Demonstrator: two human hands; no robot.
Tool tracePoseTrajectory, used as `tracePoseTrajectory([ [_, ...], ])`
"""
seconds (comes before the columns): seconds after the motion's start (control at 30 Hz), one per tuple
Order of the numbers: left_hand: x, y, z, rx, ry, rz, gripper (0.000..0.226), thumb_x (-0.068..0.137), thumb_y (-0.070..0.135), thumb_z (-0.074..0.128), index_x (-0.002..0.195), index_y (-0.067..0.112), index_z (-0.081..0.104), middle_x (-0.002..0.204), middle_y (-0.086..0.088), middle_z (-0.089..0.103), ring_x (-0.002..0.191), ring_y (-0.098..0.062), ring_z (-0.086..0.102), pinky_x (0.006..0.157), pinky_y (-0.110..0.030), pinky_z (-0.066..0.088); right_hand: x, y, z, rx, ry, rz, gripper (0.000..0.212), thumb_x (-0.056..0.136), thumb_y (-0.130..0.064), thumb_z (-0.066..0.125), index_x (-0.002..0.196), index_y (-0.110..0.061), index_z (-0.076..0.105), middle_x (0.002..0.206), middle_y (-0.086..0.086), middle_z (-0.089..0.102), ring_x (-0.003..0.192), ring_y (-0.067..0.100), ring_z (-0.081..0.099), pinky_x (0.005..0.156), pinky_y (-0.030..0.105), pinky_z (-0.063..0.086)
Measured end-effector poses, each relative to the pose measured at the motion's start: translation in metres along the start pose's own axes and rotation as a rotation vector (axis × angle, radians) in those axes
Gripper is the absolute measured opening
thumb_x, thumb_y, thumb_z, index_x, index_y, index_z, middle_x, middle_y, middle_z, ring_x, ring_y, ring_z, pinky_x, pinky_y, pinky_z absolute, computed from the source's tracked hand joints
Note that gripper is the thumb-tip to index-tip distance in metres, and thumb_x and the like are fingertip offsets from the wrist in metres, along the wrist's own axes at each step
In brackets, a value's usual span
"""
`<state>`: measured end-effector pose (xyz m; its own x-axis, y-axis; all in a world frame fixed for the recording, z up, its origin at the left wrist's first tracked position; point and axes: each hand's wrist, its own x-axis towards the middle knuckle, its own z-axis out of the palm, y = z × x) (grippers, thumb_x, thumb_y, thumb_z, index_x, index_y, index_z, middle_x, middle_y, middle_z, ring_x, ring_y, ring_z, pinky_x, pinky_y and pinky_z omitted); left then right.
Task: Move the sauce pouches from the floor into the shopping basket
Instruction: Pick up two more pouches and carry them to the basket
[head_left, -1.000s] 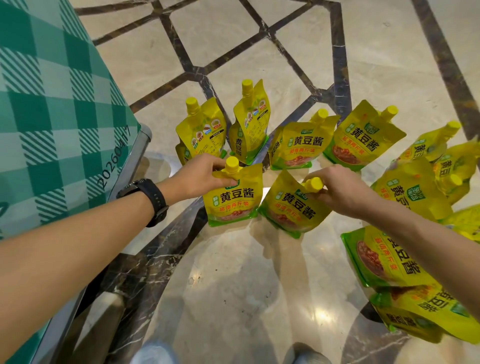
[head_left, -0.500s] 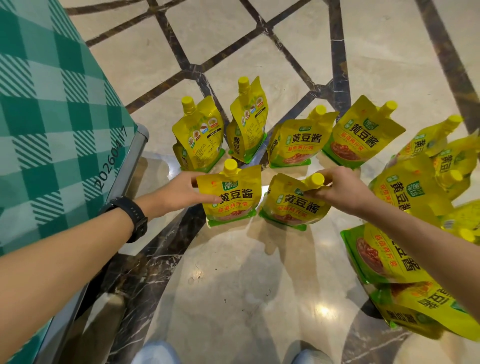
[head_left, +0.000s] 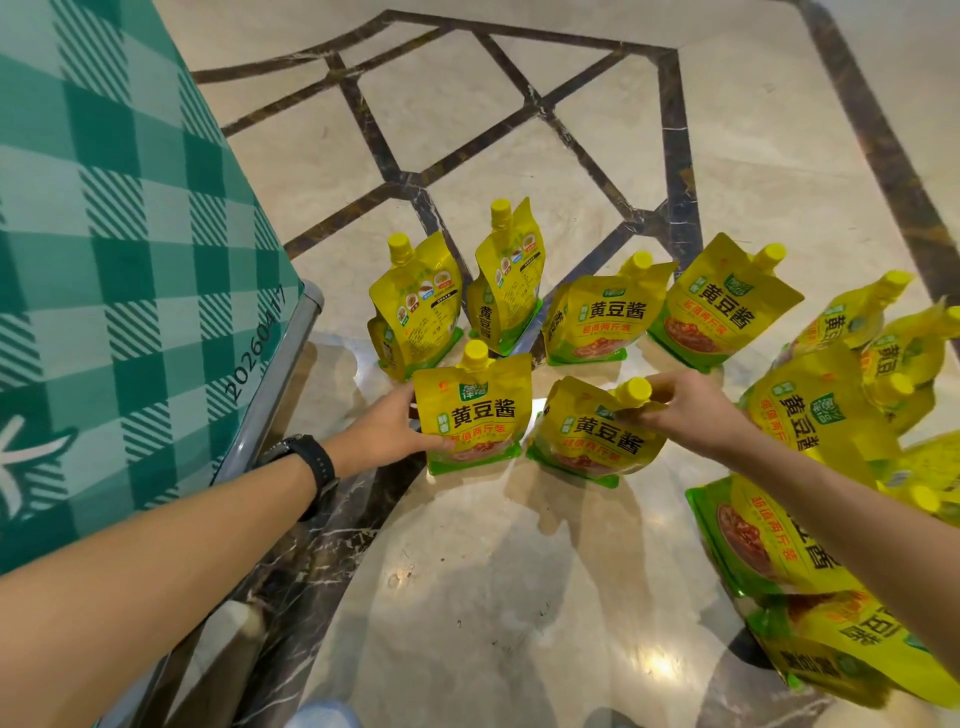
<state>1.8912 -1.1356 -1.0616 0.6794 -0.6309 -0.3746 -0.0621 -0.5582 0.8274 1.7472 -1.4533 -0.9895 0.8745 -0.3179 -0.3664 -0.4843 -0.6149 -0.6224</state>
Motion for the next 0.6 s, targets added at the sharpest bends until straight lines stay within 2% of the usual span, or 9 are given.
tracePoseTrajectory([
  [0.13, 0.005, 0.001, -0.010, -0.058, -0.052, -0.015, 0.065, 0.078, 0.013, 0.083, 0.135, 0.019, 0.052, 0.129, 0.004, 0.065, 0.116, -0.011, 0.062, 0.100, -0.034, 0.053, -0.002, 0.006, -0.007, 0.090, -0.028, 0.041, 0.020, 0.079, -0.020, 0.081, 0.097, -0.013, 0.077, 0.099, 0.004, 0.075, 0.096, 0.021, 0.068, 0.086, 0.044, 0.057],
  [0.27, 0.007, 0.005, -0.023, -0.093, -0.162, -0.023, 0.061, 0.080, 0.008, 0.079, 0.134, 0.019, 0.054, 0.124, 0.012, 0.065, 0.106, 0.007, 0.064, 0.086, -0.013, 0.053, -0.004, 0.011, -0.006, 0.187, -0.045, 0.051, 0.015, 0.079, -0.014, 0.080, 0.093, -0.012, 0.078, 0.099, 0.005, 0.075, 0.099, 0.020, 0.068, 0.089, 0.041, 0.056],
  [0.4, 0.006, 0.002, -0.017, -0.108, -0.134, -0.044, 0.071, 0.066, 0.037, 0.084, 0.130, 0.027, 0.057, 0.118, 0.018, 0.071, 0.113, -0.001, 0.065, 0.086, -0.015, 0.053, 0.000, 0.017, -0.004, 0.279, -0.025, 0.064, 0.016, 0.080, -0.014, 0.079, 0.096, -0.010, 0.079, 0.098, 0.003, 0.076, 0.096, 0.014, 0.068, 0.080, 0.026, 0.055],
  [0.47, 0.006, -0.003, -0.008, -0.149, -0.102, -0.040, 0.071, 0.067, 0.034, 0.085, 0.132, 0.024, 0.058, 0.118, 0.015, 0.072, 0.111, -0.001, 0.066, 0.089, -0.019, 0.054, 0.000, 0.018, -0.002, 0.336, 0.016, 0.066, 0.019, 0.080, -0.016, 0.078, 0.099, -0.010, 0.078, 0.097, -0.002, 0.075, 0.093, 0.010, 0.068, 0.082, 0.028, 0.054],
  [0.53, 0.004, -0.008, -0.001, -0.189, -0.097, -0.027, 0.067, 0.070, 0.018, 0.087, 0.131, 0.020, 0.058, 0.111, 0.016, 0.073, 0.105, 0.002, 0.068, 0.085, -0.016, 0.055, 0.002, 0.021, 0.003, 0.375, 0.061, 0.083, 0.022, 0.081, -0.019, 0.078, 0.102, -0.010, 0.077, 0.097, -0.006, 0.073, 0.093, 0.009, 0.067, 0.087, 0.033, 0.053],
  [0.57, 0.003, -0.010, 0.001, -0.205, -0.104, -0.022, 0.071, 0.067, 0.017, 0.089, 0.130, 0.018, 0.058, 0.109, 0.017, 0.074, 0.104, 0.003, 0.068, 0.083, -0.015, 0.055, 0.003, 0.021, 0.004, 0.386, 0.075, 0.094, 0.024, 0.082, -0.021, 0.077, 0.103, -0.011, 0.077, 0.098, -0.006, 0.073, 0.093, 0.009, 0.067, 0.088, 0.035, 0.053],
  [0.6, 0.002, -0.012, 0.002, -0.212, -0.114, -0.014, 0.079, 0.061, 0.024, 0.093, 0.131, 0.016, 0.057, 0.111, 0.014, 0.074, 0.106, 0.000, 0.068, 0.084, -0.016, 0.055, 0.003, 0.020, 0.005, 0.390, 0.074, 0.094, 0.025, 0.083, -0.023, 0.076, 0.106, -0.011, 0.076, 0.099, -0.005, 0.074, 0.093, 0.008, 0.067, 0.090, 0.035, 0.053],
])
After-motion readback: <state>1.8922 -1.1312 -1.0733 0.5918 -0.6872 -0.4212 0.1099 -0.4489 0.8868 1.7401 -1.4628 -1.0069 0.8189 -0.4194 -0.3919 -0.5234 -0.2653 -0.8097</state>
